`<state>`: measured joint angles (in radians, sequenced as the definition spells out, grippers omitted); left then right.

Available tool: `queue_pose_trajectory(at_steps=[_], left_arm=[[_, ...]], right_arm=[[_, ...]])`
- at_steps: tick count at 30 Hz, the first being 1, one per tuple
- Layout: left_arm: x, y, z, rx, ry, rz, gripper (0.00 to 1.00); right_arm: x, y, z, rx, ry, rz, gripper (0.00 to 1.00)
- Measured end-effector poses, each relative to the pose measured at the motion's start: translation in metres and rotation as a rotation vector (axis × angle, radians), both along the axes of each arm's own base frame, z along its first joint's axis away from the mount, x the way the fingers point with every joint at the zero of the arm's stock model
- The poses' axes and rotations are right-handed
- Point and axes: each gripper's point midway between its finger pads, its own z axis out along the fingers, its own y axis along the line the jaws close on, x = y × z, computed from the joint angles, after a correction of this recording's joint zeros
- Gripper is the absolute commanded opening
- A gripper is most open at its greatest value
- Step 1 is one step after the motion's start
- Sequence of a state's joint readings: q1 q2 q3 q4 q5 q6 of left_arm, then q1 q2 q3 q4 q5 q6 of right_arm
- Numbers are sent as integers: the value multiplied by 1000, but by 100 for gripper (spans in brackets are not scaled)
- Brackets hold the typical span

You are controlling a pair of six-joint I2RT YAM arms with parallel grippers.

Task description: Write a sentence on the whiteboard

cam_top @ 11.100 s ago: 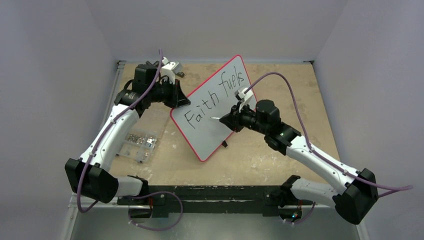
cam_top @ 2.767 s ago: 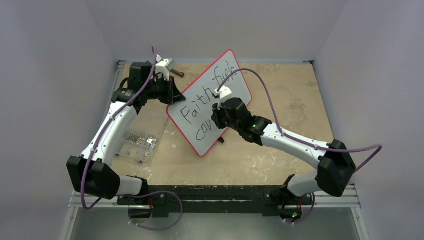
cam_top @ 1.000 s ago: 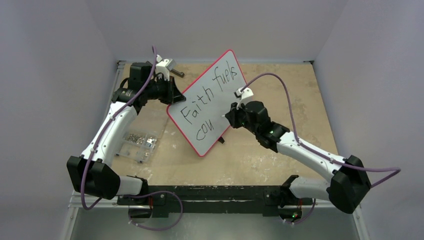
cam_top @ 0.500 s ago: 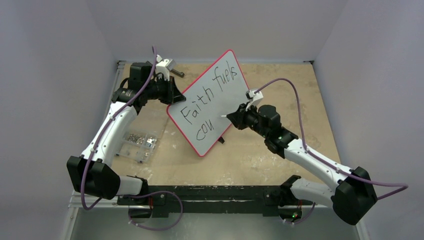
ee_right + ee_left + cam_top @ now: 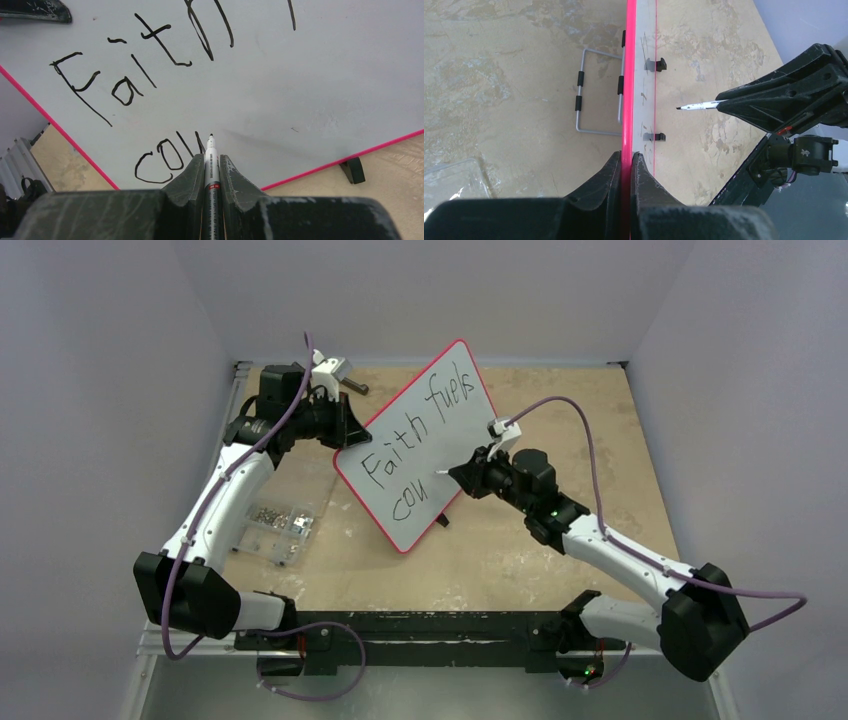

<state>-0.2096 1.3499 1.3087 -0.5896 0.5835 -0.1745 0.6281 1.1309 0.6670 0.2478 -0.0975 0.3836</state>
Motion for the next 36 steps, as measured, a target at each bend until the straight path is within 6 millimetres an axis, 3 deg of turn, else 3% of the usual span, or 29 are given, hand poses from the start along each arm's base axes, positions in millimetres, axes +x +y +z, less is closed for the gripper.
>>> queue_pose_trajectory(at_steps=[36], left_arm=[[0,0,0,3,-1,3,0]], right_arm=[[15,28,-28,1,33,80,0]])
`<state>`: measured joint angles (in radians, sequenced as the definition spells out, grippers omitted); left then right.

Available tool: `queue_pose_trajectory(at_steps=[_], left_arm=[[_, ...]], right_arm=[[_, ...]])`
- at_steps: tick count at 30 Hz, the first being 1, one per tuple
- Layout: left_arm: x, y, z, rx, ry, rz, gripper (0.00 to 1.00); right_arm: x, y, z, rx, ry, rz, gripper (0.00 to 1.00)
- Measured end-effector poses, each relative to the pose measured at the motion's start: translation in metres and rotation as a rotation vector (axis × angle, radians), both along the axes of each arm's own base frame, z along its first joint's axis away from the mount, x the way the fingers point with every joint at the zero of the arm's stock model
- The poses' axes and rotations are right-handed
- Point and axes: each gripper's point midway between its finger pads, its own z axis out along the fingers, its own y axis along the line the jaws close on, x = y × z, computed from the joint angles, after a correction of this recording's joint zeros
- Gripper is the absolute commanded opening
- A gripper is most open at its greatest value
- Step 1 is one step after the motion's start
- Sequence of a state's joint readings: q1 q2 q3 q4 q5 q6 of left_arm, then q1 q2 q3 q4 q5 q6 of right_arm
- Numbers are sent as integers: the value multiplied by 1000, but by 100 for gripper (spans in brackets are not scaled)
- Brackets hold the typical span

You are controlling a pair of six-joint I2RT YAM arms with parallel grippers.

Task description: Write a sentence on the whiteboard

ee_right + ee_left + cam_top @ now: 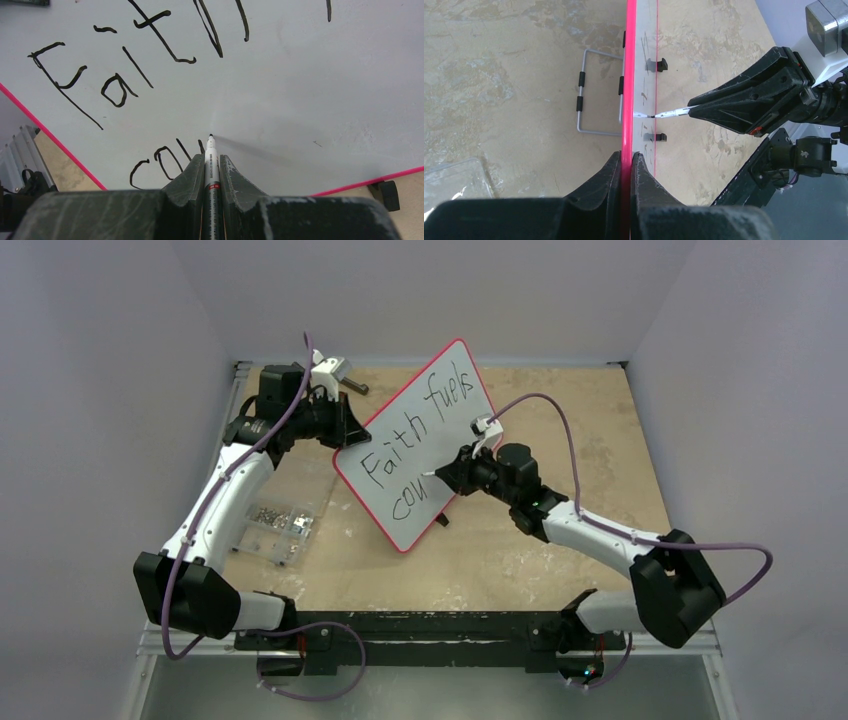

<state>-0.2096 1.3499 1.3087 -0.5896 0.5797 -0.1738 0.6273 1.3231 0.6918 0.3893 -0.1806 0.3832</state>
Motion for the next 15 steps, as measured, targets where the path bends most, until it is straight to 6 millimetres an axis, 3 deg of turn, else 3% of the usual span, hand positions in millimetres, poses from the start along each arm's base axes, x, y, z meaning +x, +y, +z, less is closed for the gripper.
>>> queue_pose_trajectory(at_steps=[15], left_arm=[[1,1,0,3,-2,4,0]], right_arm=[[-3,-4,-10,1,0,-7,0]])
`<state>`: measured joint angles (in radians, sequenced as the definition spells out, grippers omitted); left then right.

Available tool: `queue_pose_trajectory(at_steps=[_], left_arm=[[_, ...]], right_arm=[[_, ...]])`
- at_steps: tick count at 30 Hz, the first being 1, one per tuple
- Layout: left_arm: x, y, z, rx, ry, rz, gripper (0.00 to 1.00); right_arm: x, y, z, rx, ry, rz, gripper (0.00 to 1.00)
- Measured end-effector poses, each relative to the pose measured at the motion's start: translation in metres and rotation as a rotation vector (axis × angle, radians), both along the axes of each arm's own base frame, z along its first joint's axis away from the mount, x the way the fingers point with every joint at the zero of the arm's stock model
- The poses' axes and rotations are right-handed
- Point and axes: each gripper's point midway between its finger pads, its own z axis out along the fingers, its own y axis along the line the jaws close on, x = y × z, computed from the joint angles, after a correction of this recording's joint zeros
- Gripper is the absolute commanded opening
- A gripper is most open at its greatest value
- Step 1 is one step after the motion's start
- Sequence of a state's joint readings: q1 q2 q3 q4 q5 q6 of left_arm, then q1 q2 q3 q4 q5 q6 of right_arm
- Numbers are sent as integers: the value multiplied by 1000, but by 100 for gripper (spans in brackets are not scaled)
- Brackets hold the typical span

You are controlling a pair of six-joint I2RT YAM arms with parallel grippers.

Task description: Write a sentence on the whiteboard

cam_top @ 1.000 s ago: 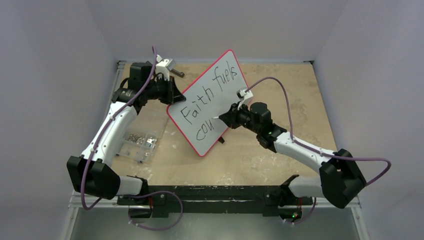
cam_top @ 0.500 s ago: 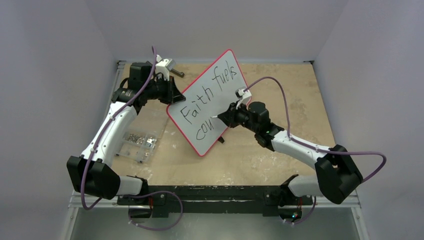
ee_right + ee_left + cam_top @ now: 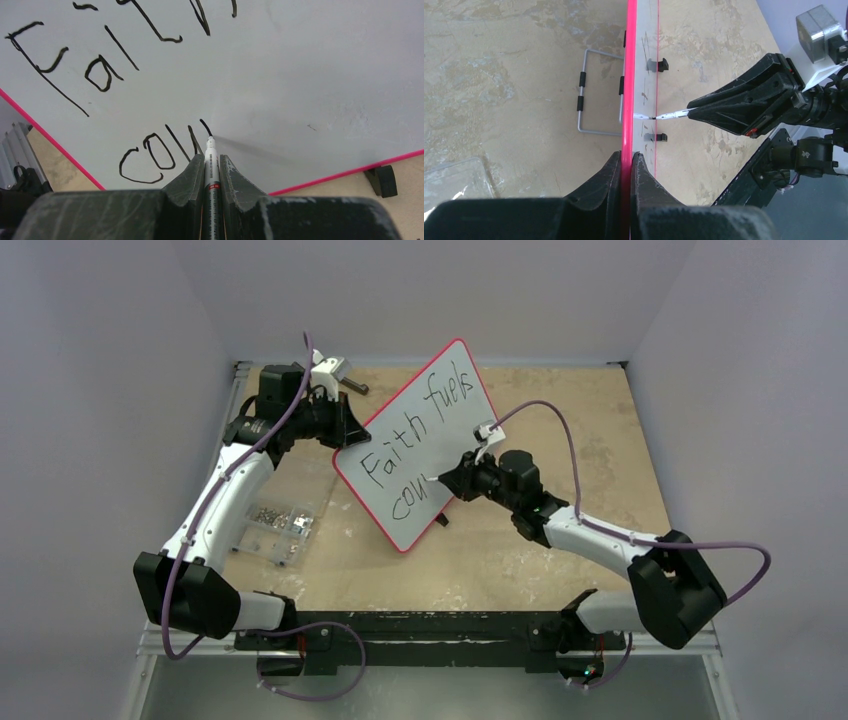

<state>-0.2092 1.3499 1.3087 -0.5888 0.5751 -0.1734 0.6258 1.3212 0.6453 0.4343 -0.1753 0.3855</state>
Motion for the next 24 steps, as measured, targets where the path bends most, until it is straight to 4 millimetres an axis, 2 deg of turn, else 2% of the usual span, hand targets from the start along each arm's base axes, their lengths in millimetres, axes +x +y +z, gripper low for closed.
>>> queue_pose_trajectory(at_steps=[7,24], left_arm=[[1,0,0,0,-3,3,0],[1,0,0,0,-3,2,0]], right_arm=[[-7,-7,-19,-26,36,-5,0],[-8,-9,-22,-53,63,-9,0]])
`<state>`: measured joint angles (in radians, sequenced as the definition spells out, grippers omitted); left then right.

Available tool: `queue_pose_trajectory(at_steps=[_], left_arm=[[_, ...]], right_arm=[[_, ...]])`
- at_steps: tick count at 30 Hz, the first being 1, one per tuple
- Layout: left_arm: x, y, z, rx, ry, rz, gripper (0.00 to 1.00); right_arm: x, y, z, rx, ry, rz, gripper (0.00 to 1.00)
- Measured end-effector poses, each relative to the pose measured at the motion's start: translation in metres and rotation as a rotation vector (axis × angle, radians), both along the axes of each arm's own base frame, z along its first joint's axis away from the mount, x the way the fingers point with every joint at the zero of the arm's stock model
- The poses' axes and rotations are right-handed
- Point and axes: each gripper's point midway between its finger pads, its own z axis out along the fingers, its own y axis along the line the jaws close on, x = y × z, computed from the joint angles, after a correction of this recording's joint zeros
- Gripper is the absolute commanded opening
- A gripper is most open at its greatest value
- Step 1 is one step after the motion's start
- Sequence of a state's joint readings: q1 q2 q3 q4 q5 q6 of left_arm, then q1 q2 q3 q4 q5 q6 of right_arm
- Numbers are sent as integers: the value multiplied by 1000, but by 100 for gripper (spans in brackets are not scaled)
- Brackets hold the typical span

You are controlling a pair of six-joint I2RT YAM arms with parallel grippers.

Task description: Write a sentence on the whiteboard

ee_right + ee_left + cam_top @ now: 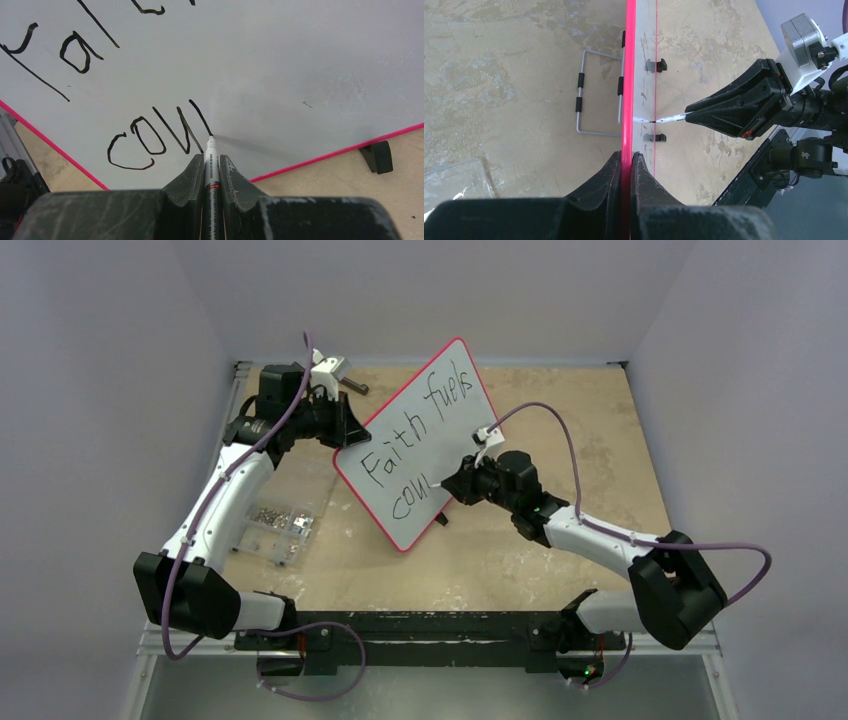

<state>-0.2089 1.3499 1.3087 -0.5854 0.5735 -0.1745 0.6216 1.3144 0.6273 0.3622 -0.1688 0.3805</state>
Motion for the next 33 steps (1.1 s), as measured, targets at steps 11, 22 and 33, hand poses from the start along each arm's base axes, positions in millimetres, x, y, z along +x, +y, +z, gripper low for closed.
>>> queue_pose_trajectory(at_steps=[11,22,33], left_arm=[[0,0,0,0,0,0,0],[0,0,0,0,0,0,0],[0,0,0,0,0,1,0]], right_arm=[[13,8,28,27,-51,1,0],[24,8,37,3,-70,-29,0],[27,7,37,-14,-74,-35,0]])
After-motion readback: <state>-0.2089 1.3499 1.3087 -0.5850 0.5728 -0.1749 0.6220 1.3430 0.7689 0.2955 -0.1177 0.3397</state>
